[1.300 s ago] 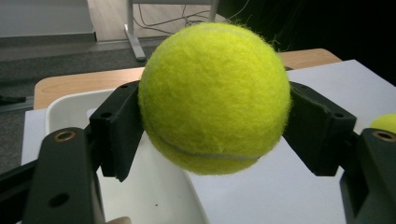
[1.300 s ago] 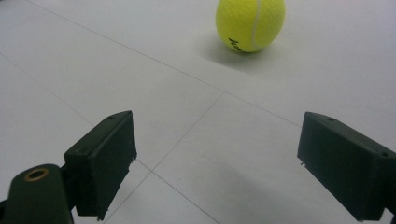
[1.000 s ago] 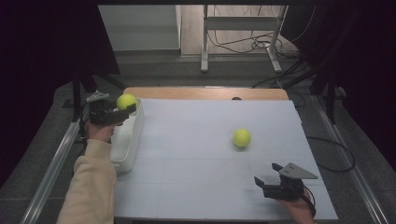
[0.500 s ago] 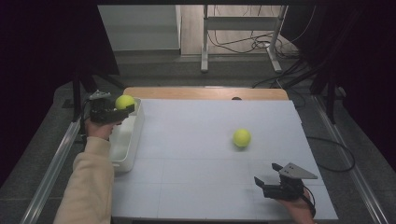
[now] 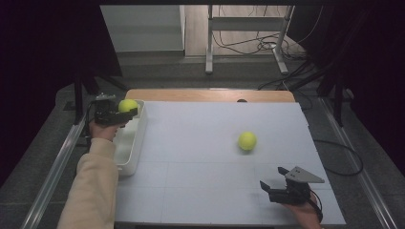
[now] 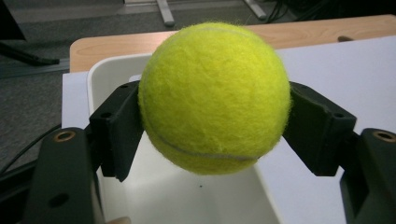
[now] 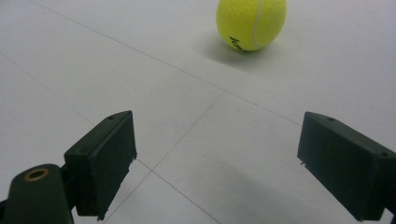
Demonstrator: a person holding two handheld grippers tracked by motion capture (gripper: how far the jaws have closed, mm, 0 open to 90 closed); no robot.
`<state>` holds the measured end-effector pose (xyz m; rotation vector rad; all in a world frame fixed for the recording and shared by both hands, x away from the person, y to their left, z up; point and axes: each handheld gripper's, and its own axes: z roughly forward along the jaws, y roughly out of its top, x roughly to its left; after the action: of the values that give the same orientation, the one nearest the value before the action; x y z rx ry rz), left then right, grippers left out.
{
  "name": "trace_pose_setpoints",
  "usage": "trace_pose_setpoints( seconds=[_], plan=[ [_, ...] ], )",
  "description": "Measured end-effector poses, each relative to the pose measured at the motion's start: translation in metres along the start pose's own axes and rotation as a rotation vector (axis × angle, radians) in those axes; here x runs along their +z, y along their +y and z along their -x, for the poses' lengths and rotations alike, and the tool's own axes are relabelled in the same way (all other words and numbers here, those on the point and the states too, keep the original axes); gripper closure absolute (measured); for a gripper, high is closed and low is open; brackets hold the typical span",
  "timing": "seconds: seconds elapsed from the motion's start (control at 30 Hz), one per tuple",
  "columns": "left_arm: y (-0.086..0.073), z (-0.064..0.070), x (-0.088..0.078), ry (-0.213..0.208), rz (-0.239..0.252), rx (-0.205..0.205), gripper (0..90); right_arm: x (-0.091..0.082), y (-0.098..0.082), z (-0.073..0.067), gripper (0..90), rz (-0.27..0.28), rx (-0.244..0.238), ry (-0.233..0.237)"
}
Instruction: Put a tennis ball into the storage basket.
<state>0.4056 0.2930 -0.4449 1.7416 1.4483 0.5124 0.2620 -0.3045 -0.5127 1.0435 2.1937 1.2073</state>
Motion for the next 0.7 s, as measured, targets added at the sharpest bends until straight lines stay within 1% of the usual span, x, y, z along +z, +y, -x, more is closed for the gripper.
trace_pose_setpoints(
  seconds=[0.03, 0.1, 0.4, 0.6, 0.7],
  plan=[
    [0.000, 0.000, 0.001, 0.000, -0.005, -0.006, 26.2, 0.000, 0.000, 0.000, 11.9, 0.000, 0.000, 0.000],
    [0.000, -0.001, 0.001, 0.001, -0.007, -0.005, 26.2, 0.000, 0.000, 0.000, 12.0, 0.000, 0.000, 0.000],
    [-0.003, -0.005, 0.009, 0.025, -0.064, -0.014, 26.2, 0.001, 0.000, 0.000, 12.0, -0.003, 0.003, 0.001],
    [-0.004, -0.005, 0.012, 0.025, -0.089, -0.009, 26.1, 0.001, 0.000, 0.000, 12.0, -0.003, 0.003, 0.001],
    [-0.003, -0.004, 0.012, 0.025, -0.089, -0.005, 26.1, 0.001, 0.000, 0.000, 11.9, -0.003, 0.003, 0.000]
  ],
)
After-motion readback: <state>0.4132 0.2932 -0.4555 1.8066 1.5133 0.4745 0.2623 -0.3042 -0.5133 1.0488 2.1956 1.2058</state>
